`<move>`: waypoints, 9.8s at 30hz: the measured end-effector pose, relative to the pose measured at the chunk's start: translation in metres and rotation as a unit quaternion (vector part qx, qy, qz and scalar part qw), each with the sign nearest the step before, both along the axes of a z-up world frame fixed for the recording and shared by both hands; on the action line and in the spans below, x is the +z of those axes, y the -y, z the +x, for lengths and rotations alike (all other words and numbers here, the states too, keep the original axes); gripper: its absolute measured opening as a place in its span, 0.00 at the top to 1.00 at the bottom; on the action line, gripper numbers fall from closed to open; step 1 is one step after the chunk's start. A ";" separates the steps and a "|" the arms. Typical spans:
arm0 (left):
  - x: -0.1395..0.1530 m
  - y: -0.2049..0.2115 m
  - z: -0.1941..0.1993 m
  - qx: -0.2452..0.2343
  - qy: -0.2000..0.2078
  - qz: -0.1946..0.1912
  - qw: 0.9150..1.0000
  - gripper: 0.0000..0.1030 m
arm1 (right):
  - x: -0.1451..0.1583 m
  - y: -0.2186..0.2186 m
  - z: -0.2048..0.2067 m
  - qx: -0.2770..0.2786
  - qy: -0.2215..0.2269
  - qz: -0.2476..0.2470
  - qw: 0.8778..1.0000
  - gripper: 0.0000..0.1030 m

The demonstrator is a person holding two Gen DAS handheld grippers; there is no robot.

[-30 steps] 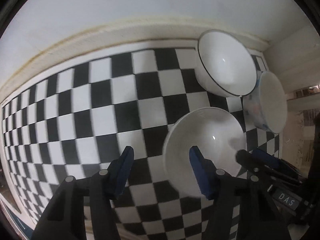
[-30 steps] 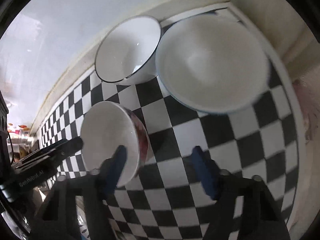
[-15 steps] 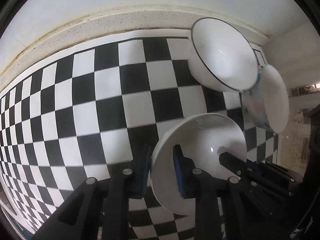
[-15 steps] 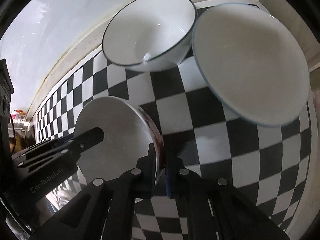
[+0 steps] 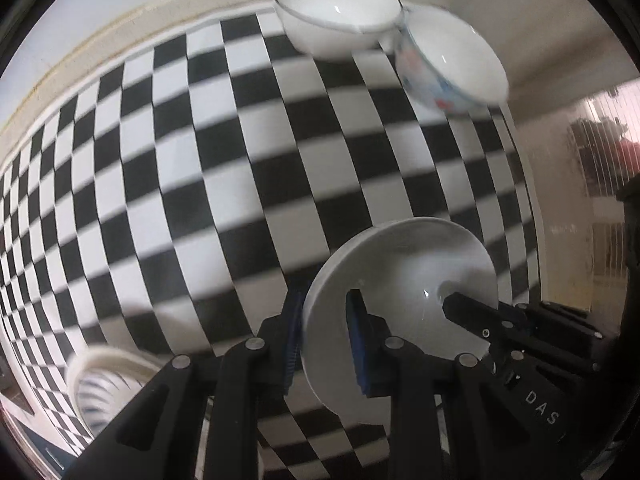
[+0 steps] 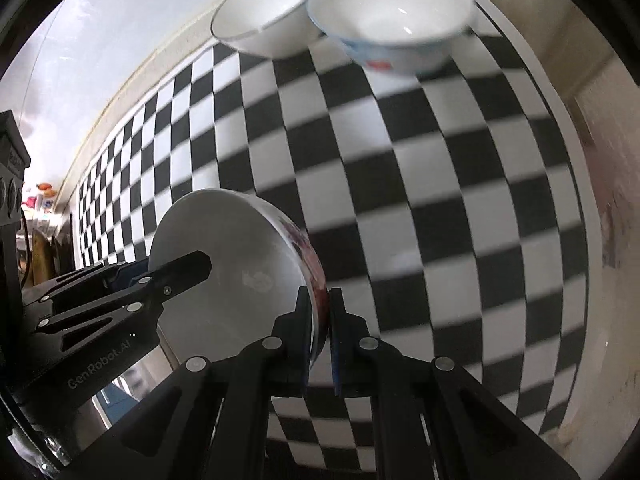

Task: Organize plates and bowls

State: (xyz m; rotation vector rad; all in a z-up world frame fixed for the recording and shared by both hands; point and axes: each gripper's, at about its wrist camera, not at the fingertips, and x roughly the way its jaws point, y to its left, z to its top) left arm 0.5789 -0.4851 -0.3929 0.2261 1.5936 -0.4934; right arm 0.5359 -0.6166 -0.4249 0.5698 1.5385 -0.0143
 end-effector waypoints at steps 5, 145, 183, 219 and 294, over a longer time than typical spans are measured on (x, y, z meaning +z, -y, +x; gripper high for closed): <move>-0.018 0.002 -0.033 -0.017 -0.023 0.011 1.000 0.80 | -0.007 -0.005 -0.034 0.002 -0.015 -0.001 1.000 0.91; -0.012 -0.010 -0.046 -0.030 -0.057 -0.014 0.998 0.74 | -0.008 -0.020 -0.053 -0.009 -0.037 0.014 0.999 0.89; 0.050 0.061 0.092 0.035 0.027 -0.059 0.997 0.65 | 0.049 0.132 0.031 -0.120 0.069 0.050 0.989 0.35; -0.011 0.123 0.155 0.020 -0.024 -0.054 0.998 0.79 | -0.033 0.136 0.161 -0.091 -0.009 0.008 0.996 0.91; 0.010 -0.030 -0.048 -0.019 -0.022 0.005 1.000 0.79 | -0.008 -0.030 -0.029 0.014 -0.061 -0.020 0.998 0.91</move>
